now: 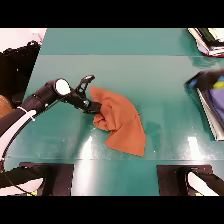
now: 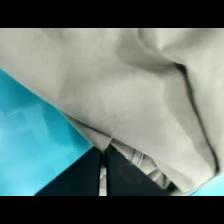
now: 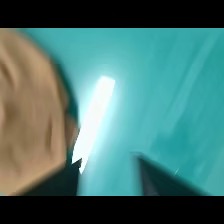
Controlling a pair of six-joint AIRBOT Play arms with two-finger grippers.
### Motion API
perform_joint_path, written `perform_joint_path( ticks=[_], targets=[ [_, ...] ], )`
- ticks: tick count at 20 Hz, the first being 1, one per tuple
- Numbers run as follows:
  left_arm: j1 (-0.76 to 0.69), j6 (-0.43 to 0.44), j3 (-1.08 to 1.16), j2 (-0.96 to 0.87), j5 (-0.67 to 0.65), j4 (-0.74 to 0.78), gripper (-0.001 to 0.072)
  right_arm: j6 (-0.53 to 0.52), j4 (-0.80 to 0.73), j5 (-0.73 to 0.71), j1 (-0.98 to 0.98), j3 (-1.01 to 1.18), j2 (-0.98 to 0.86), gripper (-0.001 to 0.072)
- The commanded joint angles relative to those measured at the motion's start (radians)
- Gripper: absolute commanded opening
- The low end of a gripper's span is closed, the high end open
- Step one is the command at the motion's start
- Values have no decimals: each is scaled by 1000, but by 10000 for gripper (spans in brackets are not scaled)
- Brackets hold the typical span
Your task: Fold the shirts.
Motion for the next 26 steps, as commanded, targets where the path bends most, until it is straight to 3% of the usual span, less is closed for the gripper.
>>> perform_joint_path(
  ticks=[1, 5, 10, 13, 14, 16, 20, 23, 26],
  targets=[
    [1, 1, 48, 0, -4, 22, 25, 7, 19, 6, 41, -361, -2, 449],
    [1, 1, 48, 0, 10, 21, 25, -16, 165, -178, 217, -602, -89, 448],
    [1, 1, 48, 0, 9, 21, 25, -24, 219, -303, 422, -577, -222, 430],
    [1, 1, 48, 1, 7, 22, 25, -24, 208, -336, 474, -512, -275, 94],
    [1, 1, 49, 1, 3, 26, 25, -23, 199, -347, 476, -487, -279, 13],
    [1, -3, 76, 1, -42, 106, 25, 9, 101, -340, 464, -422, -260, 13],
    [1, -91, 211, 34, -156, 430, 25, 62, -149, -274, 327, -249, -130, 13],
    [1, -141, 319, 119, -147, 602, 25, 63, -203, -249, 163, -108, -28, 12],
    [1, -140, 418, 206, -102, 620, 25, 41, -202, -253, 23, 31, 48, 12]
  ],
)
